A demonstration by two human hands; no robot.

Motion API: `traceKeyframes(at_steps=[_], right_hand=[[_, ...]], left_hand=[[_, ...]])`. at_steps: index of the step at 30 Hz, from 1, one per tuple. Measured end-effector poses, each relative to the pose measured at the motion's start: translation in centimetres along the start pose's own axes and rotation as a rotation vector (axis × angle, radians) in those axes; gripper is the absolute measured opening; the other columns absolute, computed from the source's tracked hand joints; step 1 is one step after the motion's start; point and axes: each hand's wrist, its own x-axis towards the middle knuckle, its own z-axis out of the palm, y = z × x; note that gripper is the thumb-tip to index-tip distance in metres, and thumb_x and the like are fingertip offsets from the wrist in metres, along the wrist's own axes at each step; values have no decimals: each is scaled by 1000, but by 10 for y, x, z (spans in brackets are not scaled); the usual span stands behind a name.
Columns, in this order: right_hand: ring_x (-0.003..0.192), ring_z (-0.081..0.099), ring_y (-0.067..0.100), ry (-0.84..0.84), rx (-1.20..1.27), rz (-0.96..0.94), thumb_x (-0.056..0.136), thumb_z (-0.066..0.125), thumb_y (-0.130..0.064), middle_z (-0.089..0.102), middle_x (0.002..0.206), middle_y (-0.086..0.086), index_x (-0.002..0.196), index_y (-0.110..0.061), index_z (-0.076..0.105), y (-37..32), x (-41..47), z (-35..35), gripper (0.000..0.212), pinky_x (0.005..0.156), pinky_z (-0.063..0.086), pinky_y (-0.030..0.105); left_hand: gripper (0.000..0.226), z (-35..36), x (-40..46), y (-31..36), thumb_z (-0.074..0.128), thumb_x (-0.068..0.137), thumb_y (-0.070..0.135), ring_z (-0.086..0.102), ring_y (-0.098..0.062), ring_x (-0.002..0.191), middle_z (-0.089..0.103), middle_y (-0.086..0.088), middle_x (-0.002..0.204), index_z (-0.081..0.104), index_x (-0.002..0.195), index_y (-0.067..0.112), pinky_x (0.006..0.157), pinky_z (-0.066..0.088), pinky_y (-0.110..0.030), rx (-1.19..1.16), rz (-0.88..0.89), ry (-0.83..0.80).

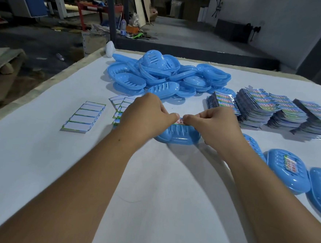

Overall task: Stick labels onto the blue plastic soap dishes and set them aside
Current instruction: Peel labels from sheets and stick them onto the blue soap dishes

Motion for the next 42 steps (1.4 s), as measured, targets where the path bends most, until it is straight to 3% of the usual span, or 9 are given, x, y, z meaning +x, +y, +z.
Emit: traceKeyframes(at_steps=[7, 12, 17, 24, 31, 35, 38, 42], right_hand=[[40, 28, 12, -33, -30, 21, 74, 78, -33, 42, 47, 0, 73, 1, 73, 2, 2, 1, 34, 37, 26, 19], [51, 34, 16, -36, 77, 58, 70, 79, -35, 46, 60, 9, 75, 8, 66, 1, 2, 2, 45, 51, 32, 30], [43, 30, 15, -46, 71, 67, 72, 81, -34, 42, 57, 8, 77, 12, 63, 1, 1, 1, 50, 39, 25, 18], [38, 30, 12, -53, -66, 48, 74, 83, -35, 40, 40, -3, 62, 2, 66, -1, 0, 0, 42, 34, 26, 17], [39, 36, 8, -36, -150, 18, 73, 82, -36, 51, 46, 0, 61, -9, 73, -1, 1, 3, 31, 37, 31, 18], [39, 42, 7, -24, -225, -12, 73, 83, -39, 57, 46, 0, 60, -12, 73, 0, 1, 5, 32, 35, 29, 15], [47, 52, 0, 3, -299, -33, 73, 83, -43, 62, 49, -10, 57, -16, 70, 0, 0, 6, 33, 38, 31, 15], [55, 56, 0, 45, -381, -80, 71, 84, -48, 63, 53, -12, 59, -21, 68, -1, -2, 7, 34, 45, 32, 20]], left_hand=[[34, 3, 2, -2, 72, 73, 49, 69, -20, 70, 71, -1, 63, 76, 67, 15, 63, 53, -29, 39, 7, 7], [35, 4, 2, -4, 73, 73, 54, 68, -18, 67, 70, 2, 59, 76, 65, 20, 63, 52, -28, 37, 2, -11], [34, 2, 2, -4, 71, 72, 51, 69, -24, 72, 70, -3, 63, 77, 71, 17, 68, 57, -36, 43, -12, -57], [29, 2, 0, -2, 71, 69, 43, 69, -21, 69, 68, 0, 57, 75, 66, 14, 56, 48, -31, 11, -72, -83], [31, 4, 0, -1, 66, 69, 43, 60, -22, 61, 59, 3, 52, 71, 64, 13, 52, 34, -28, 69, -56, -75], [33, 5, 1, -1, 64, 68, 48, 65, -23, 72, 67, 1, 67, 72, 73, 17, 59, 46, -30, 110, -36, -85], [37, 7, 0, 0, 66, 69, 55, 67, -22, 78, 70, 2, 76, 72, 80, 20, 70, 55, -34, 154, -21, -68], [34, 8, -2, 0, 70, 72, 58, 65, -19, 76, 69, 7, 74, 67, 72, 24, 64, 50, -29, 171, 7, -28]])
